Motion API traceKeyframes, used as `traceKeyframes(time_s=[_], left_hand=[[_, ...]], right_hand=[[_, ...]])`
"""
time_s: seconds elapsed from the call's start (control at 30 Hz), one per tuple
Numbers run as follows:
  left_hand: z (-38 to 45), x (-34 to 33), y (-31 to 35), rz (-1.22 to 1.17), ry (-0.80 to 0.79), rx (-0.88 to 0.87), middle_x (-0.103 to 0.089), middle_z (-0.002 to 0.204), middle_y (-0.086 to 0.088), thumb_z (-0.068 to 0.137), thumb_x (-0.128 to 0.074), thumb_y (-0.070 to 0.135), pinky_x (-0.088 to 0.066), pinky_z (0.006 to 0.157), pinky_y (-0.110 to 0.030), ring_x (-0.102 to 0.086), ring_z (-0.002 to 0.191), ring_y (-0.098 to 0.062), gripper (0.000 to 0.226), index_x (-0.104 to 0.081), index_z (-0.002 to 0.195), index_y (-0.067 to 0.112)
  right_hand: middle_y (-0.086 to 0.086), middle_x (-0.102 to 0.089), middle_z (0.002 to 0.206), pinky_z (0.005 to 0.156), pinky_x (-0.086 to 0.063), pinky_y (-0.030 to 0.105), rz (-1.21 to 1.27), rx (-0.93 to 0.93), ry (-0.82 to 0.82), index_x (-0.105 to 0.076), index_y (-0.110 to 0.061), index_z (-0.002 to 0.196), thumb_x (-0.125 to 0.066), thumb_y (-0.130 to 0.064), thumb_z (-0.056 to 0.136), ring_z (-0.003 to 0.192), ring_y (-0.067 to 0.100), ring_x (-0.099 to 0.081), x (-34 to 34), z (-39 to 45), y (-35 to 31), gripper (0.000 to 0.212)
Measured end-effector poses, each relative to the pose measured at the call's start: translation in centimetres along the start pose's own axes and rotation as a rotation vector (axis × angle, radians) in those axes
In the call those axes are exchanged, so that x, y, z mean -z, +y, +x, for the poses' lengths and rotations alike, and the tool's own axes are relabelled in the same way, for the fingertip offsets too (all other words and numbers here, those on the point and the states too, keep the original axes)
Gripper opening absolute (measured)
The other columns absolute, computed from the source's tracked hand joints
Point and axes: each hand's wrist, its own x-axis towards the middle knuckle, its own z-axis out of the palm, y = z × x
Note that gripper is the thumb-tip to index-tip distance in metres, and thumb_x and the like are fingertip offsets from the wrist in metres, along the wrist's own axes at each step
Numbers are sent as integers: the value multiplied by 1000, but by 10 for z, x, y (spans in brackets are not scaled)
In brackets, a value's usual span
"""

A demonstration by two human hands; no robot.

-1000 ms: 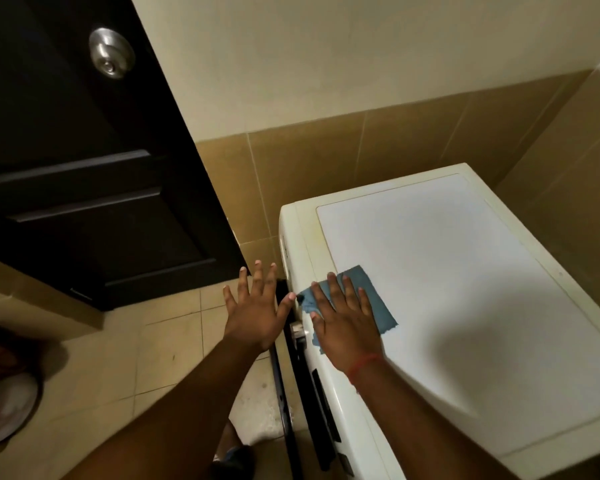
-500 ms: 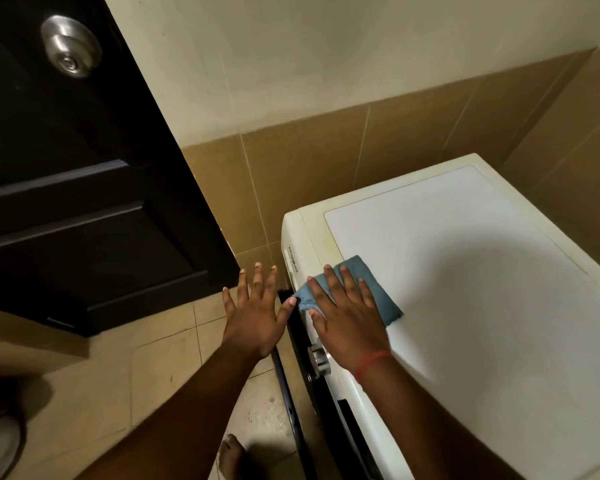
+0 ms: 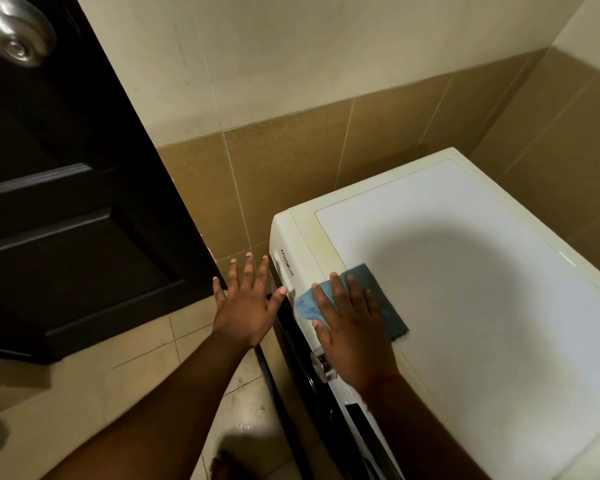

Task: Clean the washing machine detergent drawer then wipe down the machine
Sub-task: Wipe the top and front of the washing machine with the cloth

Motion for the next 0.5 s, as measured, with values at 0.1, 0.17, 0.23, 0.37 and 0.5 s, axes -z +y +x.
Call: traceKeyframes(time_s=[0.1, 0.17, 0.23, 0.37, 0.5], left_hand=[[-1, 6, 8, -19, 17, 8, 17, 163, 1, 90, -5, 71, 6, 118, -60, 23, 147, -25, 75, 14, 153, 34], [-3, 9, 15, -38, 37, 28, 16, 163, 0, 91, -6, 70, 7, 118, -59, 22, 147, -25, 75, 13, 153, 33], [-10, 10, 22, -58, 44, 71, 14, 163, 1, 92, -9, 69, 7, 118, -58, 21, 148, -25, 74, 10, 154, 33], [-34, 2, 50, -112, 37, 161, 15, 163, 1, 91, -7, 70, 6, 118, -59, 19, 148, -25, 75, 9, 155, 32], [-50, 2, 87, -137, 49, 187, 15, 163, 1, 89, -5, 71, 7, 118, -58, 20, 148, -25, 78, 8, 155, 31]], right_hand=[[7, -19, 162, 118, -20, 52, 14, -13, -31, -22, -30, 154, -47, -49, 94, 148, 34, -16, 4, -39, 5, 67], [6, -17, 162, 118, -19, 53, 20, -14, -25, -21, -32, 153, -41, -49, 96, 149, 33, -12, 8, -25, 7, 63], [4, -13, 163, 119, -12, 53, 60, -25, -24, -19, -34, 153, -33, -50, 99, 150, 31, -4, 13, 4, -2, 59], [3, -10, 164, 121, -3, 51, 110, 13, -55, -18, -34, 154, -33, -49, 99, 151, 29, 0, 15, 0, 3, 59], [2, -14, 163, 119, -8, 52, 155, 90, -45, -25, -31, 153, -27, -48, 101, 151, 28, -2, 17, -71, 28, 55]])
